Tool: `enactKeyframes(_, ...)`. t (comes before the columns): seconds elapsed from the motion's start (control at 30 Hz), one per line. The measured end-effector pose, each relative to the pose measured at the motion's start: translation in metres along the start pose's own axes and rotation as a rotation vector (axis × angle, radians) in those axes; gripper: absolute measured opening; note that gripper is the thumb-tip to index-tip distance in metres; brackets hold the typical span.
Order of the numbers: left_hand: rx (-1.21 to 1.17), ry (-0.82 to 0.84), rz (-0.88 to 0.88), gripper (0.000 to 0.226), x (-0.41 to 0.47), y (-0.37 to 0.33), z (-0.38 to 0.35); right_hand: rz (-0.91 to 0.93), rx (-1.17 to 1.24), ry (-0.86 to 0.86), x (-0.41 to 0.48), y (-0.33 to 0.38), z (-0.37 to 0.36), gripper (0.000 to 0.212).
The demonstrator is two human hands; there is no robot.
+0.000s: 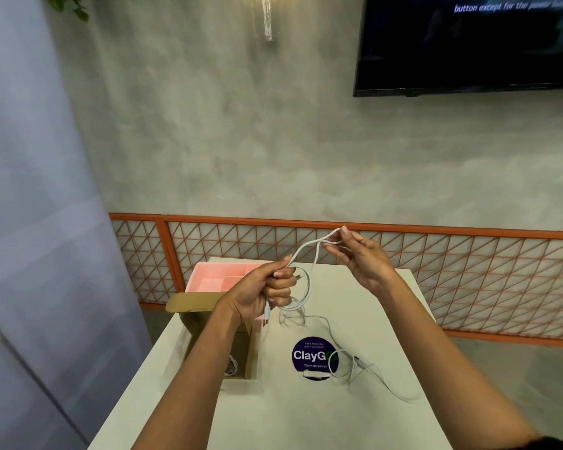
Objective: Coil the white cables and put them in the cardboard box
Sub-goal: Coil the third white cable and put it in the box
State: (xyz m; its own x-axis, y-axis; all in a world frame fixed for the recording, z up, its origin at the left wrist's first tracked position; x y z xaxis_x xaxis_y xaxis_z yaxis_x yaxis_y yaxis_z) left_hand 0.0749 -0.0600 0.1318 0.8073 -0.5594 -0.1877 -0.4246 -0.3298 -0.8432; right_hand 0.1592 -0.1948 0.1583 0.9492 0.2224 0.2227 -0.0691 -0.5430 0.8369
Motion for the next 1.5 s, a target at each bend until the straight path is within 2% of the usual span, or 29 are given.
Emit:
enactKeyframes(0.2, -0.054, 0.104, 0.019, 0.042, -0.004, -0.003, -0.003, -0.132, 0.042, -0.005, -0.011, -0.019, -0.01, 0.025)
enactKeyframes(0.47, -0.084, 0.118, -0.016, 0.04, 0.003, -0.002, -0.002, -0.204, 0.05, 0.055, -0.026, -0.036, -0.027, 0.027)
enactKeyframes(0.53, -0.086, 0.058, -0.065, 0.039, 0.005, -0.007, 0.002, -0.254, 0.001, 0.11, -0.031, -0.042, -0.032, 0.028)
enactKeyframes(0.67, 0.037, -0.2, -0.146, 0.042, 0.006, -0.013, 0.02, -0.349, -0.147, 0.208, -0.039, -0.05, -0.038, 0.028)
enactKeyframes(0.83, 0.26, -0.366, -0.171, 0.044, 0.006, -0.012, 0.025, -0.412, -0.452, 0.22, -0.04, -0.055, -0.037, 0.037)
enactKeyframes(0.9, 0.286, -0.382, -0.187, 0.043, 0.007, -0.012, 0.026, -0.479, -0.402, 0.278, -0.044, -0.06, -0.041, 0.048)
enactKeyframes(0.97, 0.266, -0.396, -0.197, 0.044, 0.006, -0.013, 0.028, -0.508, -0.322, 0.37, -0.05, -0.06, -0.049, 0.049)
enactKeyframes(1.07, 0.24, -0.403, -0.205, 0.044, 0.006, -0.014, 0.031, -0.397, -0.397, 0.493, -0.048, -0.051, -0.053, 0.022)
enactKeyframes(1.13, 0.244, -0.418, -0.205, 0.043, 0.007, -0.013, 0.033, -0.345, -0.549, 0.501, -0.043, -0.047, -0.049, 0.026)
enactKeyframes(1.23, 0.287, -0.493, -0.214, 0.042, 0.007, -0.012, 0.037, -0.194, -1.04, 0.336, -0.032, -0.03, -0.042, 0.041)
enactKeyframes(1.33, 0.354, -0.587, -0.275, 0.043, 0.008, -0.017, 0.037, 0.039, -1.447, 0.154, -0.029, -0.004, -0.051, 0.023)
enactKeyframes(1.4, 0.362, -0.616, -0.314, 0.045, 0.008, -0.021, 0.034, 0.104, -1.527, 0.156, -0.029, -0.002, -0.059, 0.019)
enactKeyframes(1.5, 0.391, -0.62, -0.338, 0.048, 0.008, -0.024, 0.033, 0.058, -1.475, 0.219, -0.029, -0.009, -0.061, 0.015)
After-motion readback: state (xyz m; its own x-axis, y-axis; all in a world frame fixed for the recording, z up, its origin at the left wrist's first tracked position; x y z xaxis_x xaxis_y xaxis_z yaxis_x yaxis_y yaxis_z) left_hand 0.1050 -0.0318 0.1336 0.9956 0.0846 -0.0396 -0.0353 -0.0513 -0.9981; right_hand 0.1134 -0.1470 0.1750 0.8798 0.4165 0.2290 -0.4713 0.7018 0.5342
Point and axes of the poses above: each hand's wrist, its own x-axis towards the middle knuckle, its own z-axis out of the back of the hand, y = z × x, the point moved 8 cm from there along x, towards the middle knuckle, and after that the axes turned 9 degrees about z, right-handed, at the moved point
